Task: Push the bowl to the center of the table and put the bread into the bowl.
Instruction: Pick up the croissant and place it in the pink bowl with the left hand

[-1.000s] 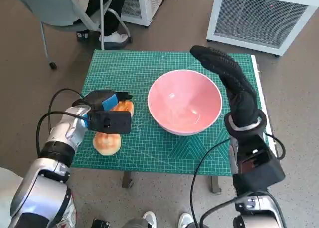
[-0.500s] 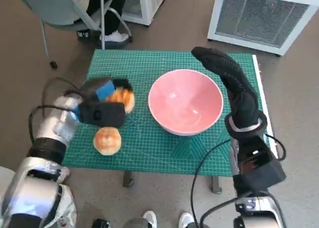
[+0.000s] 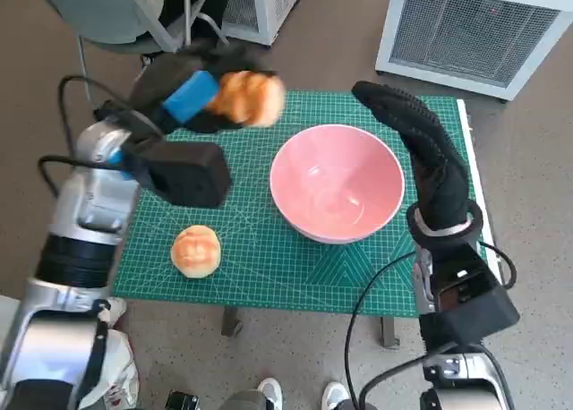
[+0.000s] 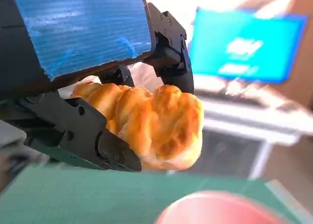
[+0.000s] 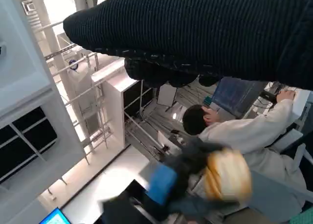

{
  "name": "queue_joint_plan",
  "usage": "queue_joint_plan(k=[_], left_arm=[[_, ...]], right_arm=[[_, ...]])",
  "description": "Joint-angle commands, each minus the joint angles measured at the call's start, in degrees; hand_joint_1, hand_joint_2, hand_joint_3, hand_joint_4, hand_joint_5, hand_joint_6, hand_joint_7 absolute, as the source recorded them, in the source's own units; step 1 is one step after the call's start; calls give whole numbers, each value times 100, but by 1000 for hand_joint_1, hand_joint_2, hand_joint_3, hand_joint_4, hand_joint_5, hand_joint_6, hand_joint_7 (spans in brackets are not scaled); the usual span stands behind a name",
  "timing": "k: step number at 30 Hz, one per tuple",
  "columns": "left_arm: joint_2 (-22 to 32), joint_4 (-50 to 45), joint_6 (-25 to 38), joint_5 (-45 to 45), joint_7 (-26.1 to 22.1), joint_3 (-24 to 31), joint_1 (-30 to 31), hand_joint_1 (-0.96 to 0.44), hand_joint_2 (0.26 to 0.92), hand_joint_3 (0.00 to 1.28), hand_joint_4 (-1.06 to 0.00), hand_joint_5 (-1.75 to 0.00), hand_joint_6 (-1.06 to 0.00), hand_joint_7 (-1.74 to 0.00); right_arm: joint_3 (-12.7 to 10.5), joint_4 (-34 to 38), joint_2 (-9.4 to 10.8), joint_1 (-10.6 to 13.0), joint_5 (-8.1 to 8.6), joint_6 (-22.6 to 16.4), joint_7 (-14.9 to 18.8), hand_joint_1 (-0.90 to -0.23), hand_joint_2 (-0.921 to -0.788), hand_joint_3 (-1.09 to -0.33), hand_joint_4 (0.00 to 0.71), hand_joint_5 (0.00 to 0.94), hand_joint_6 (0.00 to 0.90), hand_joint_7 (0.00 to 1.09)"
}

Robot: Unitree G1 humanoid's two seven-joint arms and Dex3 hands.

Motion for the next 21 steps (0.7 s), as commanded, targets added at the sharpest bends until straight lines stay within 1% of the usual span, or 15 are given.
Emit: queue_joint_plan(k=[1,5,10,17,18,19,20,21], left_arm=[[-259,135,-258,122,138,-192,-206,0,920,80,-694,-1109,-594,-1248],[-487,496,-496,115,100,-368,-344,0,920,84,-682,-1118,-597,-1248],[-744,923,-708,153,66,-588,-438,0,920,95,-669,-1172,-585,-1224],[-1022,1454,-792,117,-100,-755,-467,0,921,145,-608,-1243,-530,-1278],[-1058,1544,-792,113,-145,-779,-466,-1,920,164,-584,-1273,-511,-1293],[-1081,1610,-798,113,-175,-794,-467,-1,921,228,-500,-1339,-449,-1373],[-1099,1670,-765,122,-257,-825,-457,-1,921,253,-469,-1364,-425,-1403],[-1109,1714,-747,128,-316,-844,-452,-41,886,266,-333,-1099,-300,-1216]], right_arm=[[-23,76,-62,106,30,-7,43,-589,-921,-846,313,82,-1,798],[-28,60,-75,128,78,-6,73,-585,-921,-847,312,84,-1,798],[-41,97,-85,131,155,-13,127,-583,-921,-846,314,89,-1,796],[-28,61,-73,171,246,2,183,-580,-921,-838,312,95,-1,790],[-29,54,-75,178,254,1,187,-579,-921,-836,311,96,-1,787],[-30,49,-74,184,257,0,189,-576,-921,-835,310,97,-1,782],[-36,48,-77,190,259,-5,190,-575,-921,-835,309,97,-1,781],[-39,48,-77,194,257,-7,189,-574,-921,-834,308,98,-1,778]])
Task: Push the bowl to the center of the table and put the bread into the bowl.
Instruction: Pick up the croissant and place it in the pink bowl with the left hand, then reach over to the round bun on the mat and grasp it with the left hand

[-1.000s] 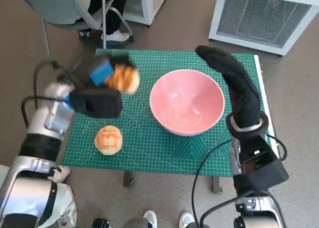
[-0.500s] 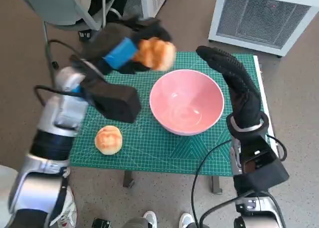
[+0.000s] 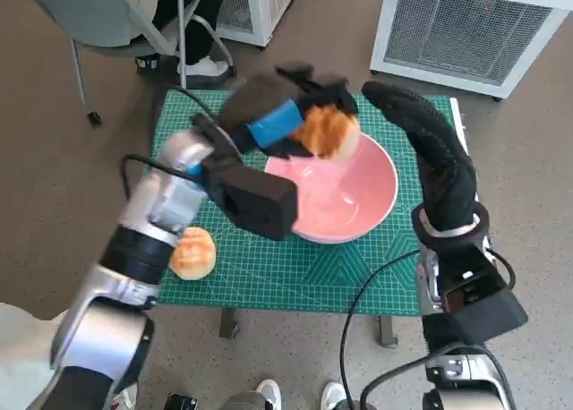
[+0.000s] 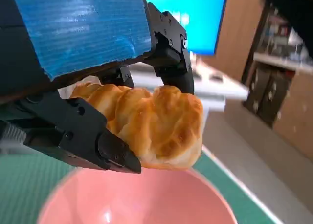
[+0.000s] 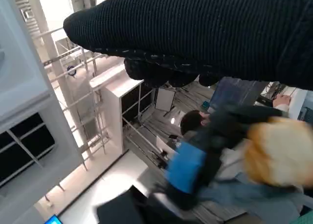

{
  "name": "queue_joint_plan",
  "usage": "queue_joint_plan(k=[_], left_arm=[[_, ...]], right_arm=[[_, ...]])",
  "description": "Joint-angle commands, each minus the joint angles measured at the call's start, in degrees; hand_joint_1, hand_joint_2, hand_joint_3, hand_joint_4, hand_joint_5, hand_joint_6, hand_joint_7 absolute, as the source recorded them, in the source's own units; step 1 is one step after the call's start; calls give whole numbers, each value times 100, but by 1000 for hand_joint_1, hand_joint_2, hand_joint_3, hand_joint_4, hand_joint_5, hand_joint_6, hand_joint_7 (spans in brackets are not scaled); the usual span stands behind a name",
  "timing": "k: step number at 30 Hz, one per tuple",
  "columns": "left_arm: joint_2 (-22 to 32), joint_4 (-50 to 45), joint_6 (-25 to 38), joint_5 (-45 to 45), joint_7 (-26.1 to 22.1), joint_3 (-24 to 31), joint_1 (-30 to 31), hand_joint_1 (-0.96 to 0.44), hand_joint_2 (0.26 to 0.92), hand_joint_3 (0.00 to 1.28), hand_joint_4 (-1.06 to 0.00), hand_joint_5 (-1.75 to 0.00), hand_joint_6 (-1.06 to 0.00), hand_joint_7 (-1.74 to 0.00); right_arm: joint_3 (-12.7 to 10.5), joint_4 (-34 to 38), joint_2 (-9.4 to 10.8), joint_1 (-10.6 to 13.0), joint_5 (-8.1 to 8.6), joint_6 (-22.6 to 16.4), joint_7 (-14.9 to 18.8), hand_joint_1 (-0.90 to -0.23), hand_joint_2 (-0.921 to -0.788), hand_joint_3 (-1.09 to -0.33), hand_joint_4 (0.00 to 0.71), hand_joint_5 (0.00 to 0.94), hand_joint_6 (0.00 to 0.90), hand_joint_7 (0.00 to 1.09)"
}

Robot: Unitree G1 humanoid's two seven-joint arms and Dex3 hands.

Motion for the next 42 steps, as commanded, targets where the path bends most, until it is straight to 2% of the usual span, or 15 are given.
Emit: queue_joint_plan(k=[1,4,5,8,14,19,24,33,42], left_arm=[[-52,213,106,-6,-384,-132,-77,-65,875,254,-288,-847,-241,-1053],[-14,89,377,13,-838,-234,-11,-120,825,196,-95,-309,-78,-623],[10,-1,473,22,-1008,-271,7,-131,811,181,-60,-197,-50,-525],[107,-322,703,60,-1444,-359,59,-171,781,144,-19,-64,-16,-389],[292,-875,960,-67,-1988,-309,268,-240,772,106,-1,-6,-1,-341],[412,-1191,965,-270,-2029,-115,503,-260,780,88,1,0,1,-330],[757,-2072,1147,-548,-2109,281,952,-247,792,78,1,1,-6,-330],[1520,-3962,1571,-1181,-2347,1276,2069,-126,828,8,-99,-7,-233,-138],[2418,-4656,1124,-1534,-2295,2289,3448,-142,833,3,-180,-15,-332,-88]], right_arm=[[-7,33,-24,159,25,4,59,-573,-921,-833,308,99,-1,775],[-25,45,-34,163,8,-6,43,-573,-921,-829,307,102,-1,766],[-31,50,-38,164,7,-12,40,-573,-921,-829,306,103,-1,764],[-45,58,-41,163,1,-25,29,-574,-921,-827,305,105,-1,760],[-53,62,-22,157,0,-43,14,-575,-921,-822,297,105,-1,758],[-49,80,3,159,1,-54,5,-576,-921,-815,295,106,-1,757],[-42,65,37,178,-7,-45,-13,-573,-921,-815,293,107,-1,758],[-58,42,63,227,-44,-74,-45,-568,-921,-818,291,111,-1,759],[-71,-16,51,259,-41,-42,-54,-557,-921,-820,290,116,-1,758]])
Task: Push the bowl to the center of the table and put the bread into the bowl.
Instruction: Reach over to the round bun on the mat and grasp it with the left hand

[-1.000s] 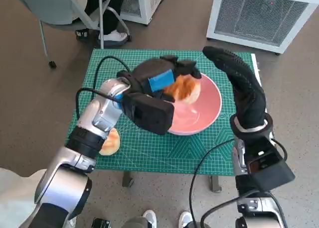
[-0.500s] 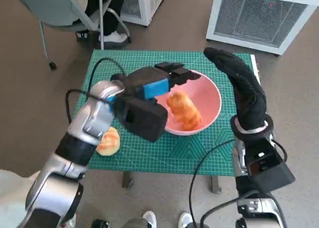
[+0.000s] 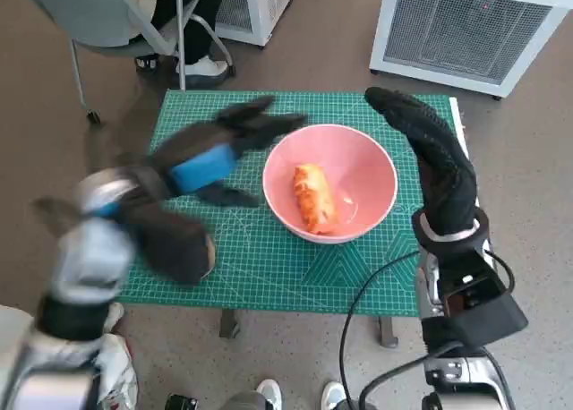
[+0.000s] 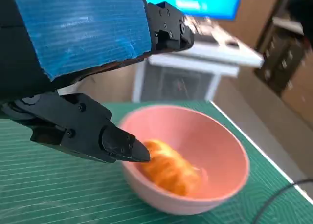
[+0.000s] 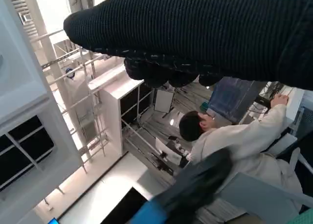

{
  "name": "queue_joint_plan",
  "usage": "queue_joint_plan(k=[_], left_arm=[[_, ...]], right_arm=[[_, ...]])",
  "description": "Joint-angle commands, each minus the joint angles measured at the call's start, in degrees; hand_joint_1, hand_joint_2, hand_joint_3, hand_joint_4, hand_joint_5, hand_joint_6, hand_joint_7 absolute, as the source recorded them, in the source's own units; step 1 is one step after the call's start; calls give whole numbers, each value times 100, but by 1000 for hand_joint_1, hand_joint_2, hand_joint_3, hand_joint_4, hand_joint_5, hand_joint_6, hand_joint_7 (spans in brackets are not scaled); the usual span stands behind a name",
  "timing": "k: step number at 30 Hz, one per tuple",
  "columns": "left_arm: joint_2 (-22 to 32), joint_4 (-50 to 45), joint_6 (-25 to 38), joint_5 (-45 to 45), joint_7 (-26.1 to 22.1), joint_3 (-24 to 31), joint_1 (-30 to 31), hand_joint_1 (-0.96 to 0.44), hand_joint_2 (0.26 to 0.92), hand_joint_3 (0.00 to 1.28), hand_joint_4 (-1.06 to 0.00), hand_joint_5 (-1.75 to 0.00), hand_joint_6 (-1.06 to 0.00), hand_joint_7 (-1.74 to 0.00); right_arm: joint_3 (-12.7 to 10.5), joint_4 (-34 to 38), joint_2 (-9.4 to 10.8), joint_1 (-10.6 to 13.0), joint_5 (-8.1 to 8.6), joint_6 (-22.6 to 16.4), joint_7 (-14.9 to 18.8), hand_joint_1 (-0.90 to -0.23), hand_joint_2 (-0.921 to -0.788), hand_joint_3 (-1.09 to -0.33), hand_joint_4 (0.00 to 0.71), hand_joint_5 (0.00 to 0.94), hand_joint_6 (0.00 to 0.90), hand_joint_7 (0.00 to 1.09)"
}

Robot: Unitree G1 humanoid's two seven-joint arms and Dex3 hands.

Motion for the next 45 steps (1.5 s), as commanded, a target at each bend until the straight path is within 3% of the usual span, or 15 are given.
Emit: queue_joint_plan(k=[1,10,20,31,45], left_arm=[[479,-239,-205,-88,-24,419,713,-144,834,3,-182,-14,-333,-86],[1102,-501,-234,-114,-180,847,1631,-146,843,4,-194,-7,-345,-58],[1156,-467,-156,-5,-150,776,2166,-141,845,2,-199,-3,-356,-36],[912,-167,19,453,50,212,2227,-151,845,1,-203,-2,-363,-22],[458,669,99,1049,434,-569,1878,-132,846,1,-212,-3,-353,-7]], right_arm=[[-29,-8,0,146,-31,47,-36,-557,-921,-820,290,116,-1,758],[-5,84,43,79,-24,40,-15,-561,-921,-821,288,120,-1,758],[19,160,57,9,6,67,26,-556,-921,-829,285,127,-1,759],[48,175,33,2,77,81,106,-559,-921,-834,279,135,-1,761],[37,135,-11,23,205,159,261,-566,-921,-835,270,149,-1,759]])
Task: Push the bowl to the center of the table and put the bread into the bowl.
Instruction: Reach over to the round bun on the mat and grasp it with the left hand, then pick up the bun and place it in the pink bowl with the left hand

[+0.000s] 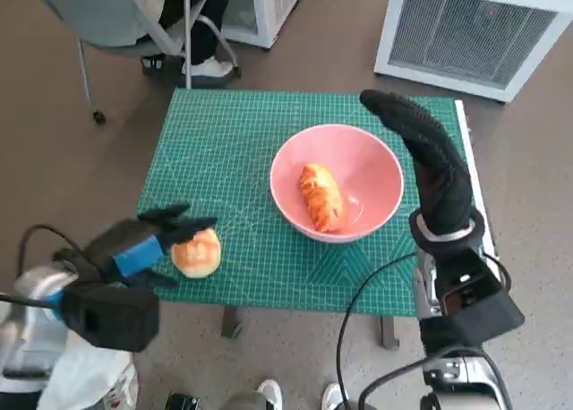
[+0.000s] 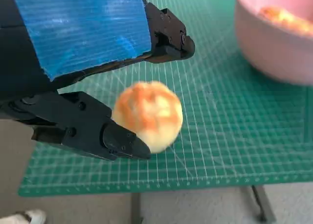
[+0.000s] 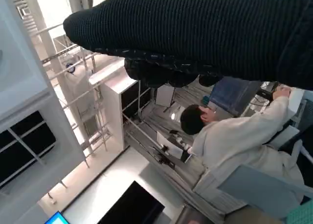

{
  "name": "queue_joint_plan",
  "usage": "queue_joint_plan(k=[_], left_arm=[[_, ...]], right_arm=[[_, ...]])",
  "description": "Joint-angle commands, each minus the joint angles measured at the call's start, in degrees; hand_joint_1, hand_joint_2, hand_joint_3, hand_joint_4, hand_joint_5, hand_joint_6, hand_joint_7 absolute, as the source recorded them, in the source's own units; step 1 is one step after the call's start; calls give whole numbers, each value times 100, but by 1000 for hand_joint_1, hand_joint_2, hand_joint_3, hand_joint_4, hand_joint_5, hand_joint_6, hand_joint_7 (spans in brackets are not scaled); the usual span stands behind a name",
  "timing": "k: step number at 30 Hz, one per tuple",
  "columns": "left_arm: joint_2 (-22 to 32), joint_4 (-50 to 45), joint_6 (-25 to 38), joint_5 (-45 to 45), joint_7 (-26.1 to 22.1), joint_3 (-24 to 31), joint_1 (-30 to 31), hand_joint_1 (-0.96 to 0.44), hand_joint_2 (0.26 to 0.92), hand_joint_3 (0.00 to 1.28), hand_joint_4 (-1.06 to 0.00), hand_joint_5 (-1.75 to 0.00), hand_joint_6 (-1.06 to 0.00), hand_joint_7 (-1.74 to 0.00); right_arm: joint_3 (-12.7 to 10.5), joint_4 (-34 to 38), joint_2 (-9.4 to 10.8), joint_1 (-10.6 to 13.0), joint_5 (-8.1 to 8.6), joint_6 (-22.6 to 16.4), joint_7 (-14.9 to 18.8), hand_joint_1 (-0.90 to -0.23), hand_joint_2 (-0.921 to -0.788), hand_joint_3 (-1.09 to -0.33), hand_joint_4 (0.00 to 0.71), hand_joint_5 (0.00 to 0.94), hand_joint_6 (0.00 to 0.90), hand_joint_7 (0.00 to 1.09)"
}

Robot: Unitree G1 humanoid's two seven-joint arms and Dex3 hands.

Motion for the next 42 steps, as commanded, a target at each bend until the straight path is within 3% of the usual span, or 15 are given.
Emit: queue_joint_plan(k=[1,9,13,16,18,19,20,22,28,35,42], left_arm=[[-148,382,-18,203,187,-245,-203,-132,846,1,-212,-3,-352,-7],[-371,975,-112,350,475,-509,-380,-126,869,10,-253,-17,-352,-5],[-442,1252,-257,411,697,-600,-447,-107,893,18,-355,-55,-406,-31],[-488,1553,-426,511,961,-660,-553,-89,912,51,-514,-124,-534,-98],[-488,1699,-546,561,1116,-680,-607,-75,916,81,-589,-283,-564,-288],[-484,1766,-608,579,1185,-689,-631,-48,918,126,-585,-658,-516,-658],[-469,1841,-688,609,1287,-690,-659,-31,919,161,-574,-907,-477,-903],[-433,1940,-820,649,1447,-682,-697,-2,920,190,-570,-1358,-482,-1201],[-193,1021,-897,254,1473,-68,-628,0,920,181,-531,-1452,-552,-1128],[-285,146,-699,-34,1486,398,-771,0,920,145,-582,-1279,-561,-1237],[-576,-427,-459,-164,1561,475,-1433,0,921,139,-584,-1209,-570,-1294]], right_arm=[[-1,26,-43,58,114,113,110,-566,-921,-835,270,150,-1,759],[-34,29,-83,69,129,95,145,-568,-921,-832,266,158,-1,758],[-41,26,-89,73,96,85,127,-567,-921,-832,265,164,-1,758],[-44,44,-90,64,63,81,110,-567,-921,-832,264,167,-1,758],[-46,52,-91,62,53,78,106,-566,-921,-832,263,170,-1,758],[-47,55,-92,61,50,78,105,-566,-921,-832,262,171,-1,759],[-47,59,-95,60,46,79,105,-566,-921,-832,262,173,-1,759],[-47,64,-99,59,48,83,111,-566,-921,-832,258,181,-1,759],[-34,-13,-109,76,34,147,108,-565,-921,-835,254,188,-1,759],[-36,15,-143,59,101,168,148,-567,-921,-832,248,199,-1,758],[-26,95,-132,9,177,160,201,-571,-921,-830,243,207,-1,757]])
